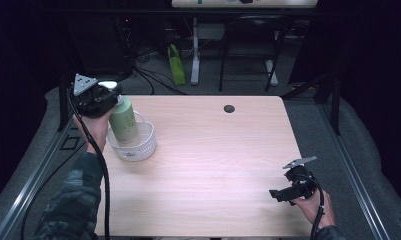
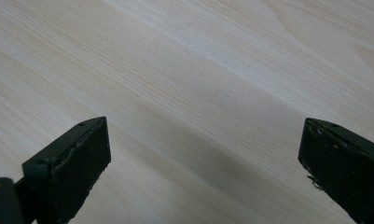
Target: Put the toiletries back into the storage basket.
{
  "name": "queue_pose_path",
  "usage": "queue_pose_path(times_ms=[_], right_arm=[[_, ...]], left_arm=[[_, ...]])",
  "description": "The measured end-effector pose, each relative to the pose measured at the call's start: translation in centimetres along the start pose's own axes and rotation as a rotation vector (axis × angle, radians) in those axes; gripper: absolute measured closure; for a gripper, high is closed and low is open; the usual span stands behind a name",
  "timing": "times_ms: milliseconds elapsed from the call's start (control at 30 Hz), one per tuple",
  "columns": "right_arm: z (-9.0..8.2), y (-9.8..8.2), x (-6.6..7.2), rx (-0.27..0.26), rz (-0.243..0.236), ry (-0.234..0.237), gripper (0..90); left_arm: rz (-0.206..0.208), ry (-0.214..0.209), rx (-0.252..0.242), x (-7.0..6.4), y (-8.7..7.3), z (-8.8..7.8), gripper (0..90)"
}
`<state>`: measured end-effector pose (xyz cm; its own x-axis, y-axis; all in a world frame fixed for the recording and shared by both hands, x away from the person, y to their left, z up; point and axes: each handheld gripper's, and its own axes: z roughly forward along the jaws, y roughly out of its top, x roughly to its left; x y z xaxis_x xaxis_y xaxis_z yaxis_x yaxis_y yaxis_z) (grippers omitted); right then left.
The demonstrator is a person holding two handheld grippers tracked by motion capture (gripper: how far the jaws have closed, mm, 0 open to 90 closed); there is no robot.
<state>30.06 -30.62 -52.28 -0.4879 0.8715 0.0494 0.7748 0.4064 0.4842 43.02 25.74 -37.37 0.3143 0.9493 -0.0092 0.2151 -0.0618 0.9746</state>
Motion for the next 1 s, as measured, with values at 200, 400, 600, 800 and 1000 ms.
queue_pose_path(times_ms=[200, 400, 600, 800, 1000], right_arm=[[0.0, 0.0, 0.0, -0.001, 0.003, 0.004, 1.9], [0.0, 0.0, 0.0, 0.000, 0.000, 0.000, 1.8], [0.0, 0.0, 0.0, 0.000, 0.001, 0.000, 1.9], [0.0, 0.0, 0.0, -0.001, 0.000, 0.000, 1.8], [0.0, 0.0, 0.0, 0.000, 0.004, 0.001, 1.8]], left_arm=[[-0.005, -0.003, 0.009, 0.0, -0.6, 0.3, 67.0], [-0.005, -0.004, 0.018, 0.0, -1.0, 0.5, 67.0], [-0.012, -0.006, 0.018, -0.1, -1.3, 0.7, 67.0], [-0.017, -0.003, 0.024, 0.0, -1.6, 0.8, 67.1], [-0.020, -0.001, 0.032, 0.0, -2.1, 1.0, 67.0]])
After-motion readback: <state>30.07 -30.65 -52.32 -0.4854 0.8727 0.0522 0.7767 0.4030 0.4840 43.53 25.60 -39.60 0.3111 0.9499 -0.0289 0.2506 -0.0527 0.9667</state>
